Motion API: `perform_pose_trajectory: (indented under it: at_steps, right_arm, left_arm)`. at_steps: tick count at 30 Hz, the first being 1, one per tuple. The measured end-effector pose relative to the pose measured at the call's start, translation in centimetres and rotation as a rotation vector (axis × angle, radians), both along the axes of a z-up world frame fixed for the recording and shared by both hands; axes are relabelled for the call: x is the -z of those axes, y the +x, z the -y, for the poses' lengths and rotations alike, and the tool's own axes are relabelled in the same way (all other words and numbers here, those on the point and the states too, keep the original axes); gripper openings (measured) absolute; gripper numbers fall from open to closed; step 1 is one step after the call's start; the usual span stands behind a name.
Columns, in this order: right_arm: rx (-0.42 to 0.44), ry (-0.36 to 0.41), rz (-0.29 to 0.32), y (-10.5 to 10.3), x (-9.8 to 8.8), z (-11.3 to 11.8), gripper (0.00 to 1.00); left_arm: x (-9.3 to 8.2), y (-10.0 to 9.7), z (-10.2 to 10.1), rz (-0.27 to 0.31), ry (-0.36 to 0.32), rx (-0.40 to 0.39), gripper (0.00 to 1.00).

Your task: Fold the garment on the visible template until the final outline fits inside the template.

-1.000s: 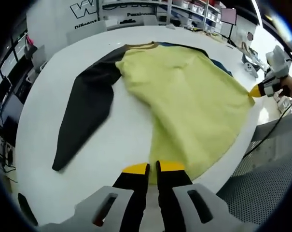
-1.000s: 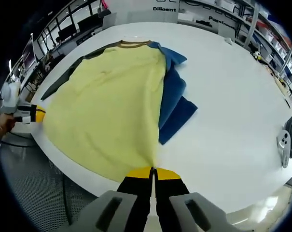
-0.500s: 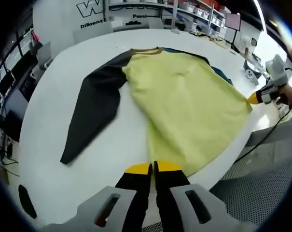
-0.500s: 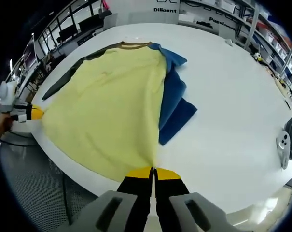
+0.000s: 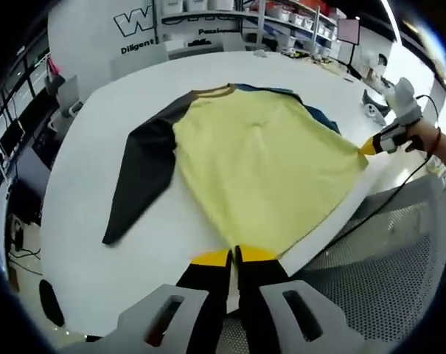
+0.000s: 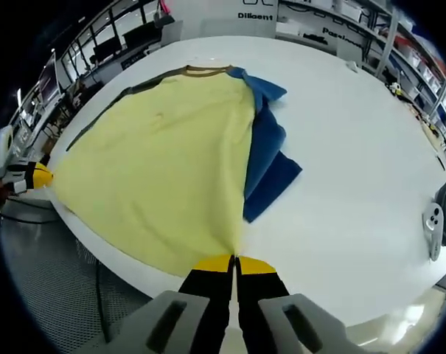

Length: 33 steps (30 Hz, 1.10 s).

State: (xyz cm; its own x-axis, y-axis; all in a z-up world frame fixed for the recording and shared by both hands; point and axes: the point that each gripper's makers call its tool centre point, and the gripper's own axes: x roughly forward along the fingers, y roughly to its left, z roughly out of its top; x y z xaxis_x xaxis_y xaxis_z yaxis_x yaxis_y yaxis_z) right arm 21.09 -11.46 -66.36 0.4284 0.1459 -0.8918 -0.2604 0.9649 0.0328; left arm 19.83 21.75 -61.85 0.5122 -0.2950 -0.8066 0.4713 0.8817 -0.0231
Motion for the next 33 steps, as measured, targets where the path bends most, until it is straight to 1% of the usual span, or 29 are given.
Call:
perform_pose_trajectory:
  at_steps: [2,3,4,5,6,7,8,9,12,17,22,25,28,29,30,31,33]
  right_arm:
    - [0.000,0.009,-0.003,-0.1,0.1,-0.2,0.00]
    - [-0.001,0.016,-0.006,-0.2,0.1,-0.3,0.00]
    - [-0.001,0.021,-0.008,-0.2,0.2,-0.4,0.00]
    - [0.002,0.027,-0.009,-0.2,0.2,-0.4,0.00]
    - [0.003,0.031,-0.009,-0.3,0.2,-0.5,0.00]
    - [0.006,0.036,-0.010,-0.3,0.2,-0.5,0.00]
    - [0.009,0.040,-0.010,-0.3,0.2,-0.5,0.00]
    - [0.010,0.044,-0.013,-0.4,0.2,-0.6,0.00]
    - [0.007,0.046,-0.023,-0.7,0.4,-0.7,0.00]
    - [0.004,0.045,-0.050,-1.2,1.0,-0.7,0.00]
    - [0.013,0.047,-0.054,-1.4,1.1,-0.6,0.00]
    - [0.005,0.040,-0.049,-1.3,1.2,-0.6,0.00]
    - [-0.005,0.036,-0.043,-1.2,1.2,-0.6,0.00]
    - [-0.002,0.037,-0.031,-1.0,0.9,-0.7,0.00]
    - [-0.002,0.036,-0.018,-0.8,0.6,-0.7,0.00]
    - [0.003,0.035,0.005,-0.4,0.2,-0.6,0.06]
    - [0.011,0.039,0.043,0.5,-0.4,-0.6,0.14]
  left_arm:
    - [0.7,0.0,0.2,-0.017,0.012,0.009,0.05]
    - [1.4,-0.3,-0.2,-0.047,0.059,0.024,0.05]
    - [1.7,-0.1,-0.6,-0.038,0.096,0.026,0.05]
    - [2.2,-0.1,-1.2,-0.044,0.153,0.037,0.05]
    - [2.4,0.1,-1.6,-0.037,0.187,0.043,0.05]
    - [2.7,0.3,-2.1,-0.030,0.214,0.041,0.05]
    - [2.9,0.1,-2.2,-0.043,0.218,0.051,0.05]
    - [3.0,0.2,-2.2,-0.041,0.209,0.045,0.05]
    - [3.5,0.0,-2.7,-0.063,0.190,0.011,0.05]
    - [4.2,-0.2,-3.6,-0.080,0.207,-0.014,0.05]
    - [4.6,-0.2,-4.0,-0.090,0.205,-0.031,0.06]
    - [4.6,-0.2,-3.8,-0.076,0.222,0.004,0.06]
    - [4.4,0.0,-4.0,-0.058,0.219,-0.006,0.10]
    - [4.1,0.2,-3.9,-0.044,0.193,-0.018,0.13]
    - [3.8,0.4,-3.8,-0.039,0.159,-0.045,0.16]
    - [3.5,0.6,-3.9,-0.032,0.122,-0.077,0.20]
    - [3.0,1.2,-4.2,-0.017,0.073,-0.121,0.25]
